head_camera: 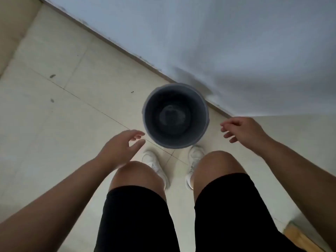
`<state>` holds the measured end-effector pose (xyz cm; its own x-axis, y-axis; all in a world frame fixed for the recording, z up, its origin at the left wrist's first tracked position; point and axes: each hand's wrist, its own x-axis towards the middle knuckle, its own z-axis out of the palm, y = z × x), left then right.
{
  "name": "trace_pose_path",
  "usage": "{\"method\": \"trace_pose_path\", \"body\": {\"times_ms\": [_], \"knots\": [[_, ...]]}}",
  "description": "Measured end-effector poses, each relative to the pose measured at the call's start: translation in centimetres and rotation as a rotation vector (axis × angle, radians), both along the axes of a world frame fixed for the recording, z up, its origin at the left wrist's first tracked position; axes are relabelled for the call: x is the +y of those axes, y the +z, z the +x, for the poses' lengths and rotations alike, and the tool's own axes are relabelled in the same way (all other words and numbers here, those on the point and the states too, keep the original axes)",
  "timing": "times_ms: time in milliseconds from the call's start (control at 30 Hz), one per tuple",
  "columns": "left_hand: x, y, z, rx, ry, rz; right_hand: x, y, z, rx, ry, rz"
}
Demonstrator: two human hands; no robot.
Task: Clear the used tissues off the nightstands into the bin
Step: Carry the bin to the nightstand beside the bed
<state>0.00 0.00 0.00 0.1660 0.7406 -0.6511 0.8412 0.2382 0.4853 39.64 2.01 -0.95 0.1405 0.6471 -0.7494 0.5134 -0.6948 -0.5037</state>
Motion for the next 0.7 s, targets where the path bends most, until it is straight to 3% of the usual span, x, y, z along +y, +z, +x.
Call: {"method": "trace_pose_path", "body": {"times_ms": [133,233,367,533,700], "knots": [[5.0,-8.6,0.6,0.056,0.054,-0.127,1.6,-8.8,-0.2,0.044,0.009,-0.116],[7.2,-13.1,0.5,-0.194,0.277,-0.359,2.5,-13.2,-0.7,0.135,0.023,-0.182],[8.5,-15.0,0.6,-0.316,0.508,-0.415,3.3,-14.7,-1.1,0.247,0.016,-0.163],[7.5,-10.0,-0.4,-0.334,0.565,-0.376,3.8,-8.3,-2.0,0.186,0.113,-0.058],[4.7,2.4,-2.1,-0.372,0.679,-0.311,4.5,4.7,-4.1,0.143,0.197,0.002]]}}
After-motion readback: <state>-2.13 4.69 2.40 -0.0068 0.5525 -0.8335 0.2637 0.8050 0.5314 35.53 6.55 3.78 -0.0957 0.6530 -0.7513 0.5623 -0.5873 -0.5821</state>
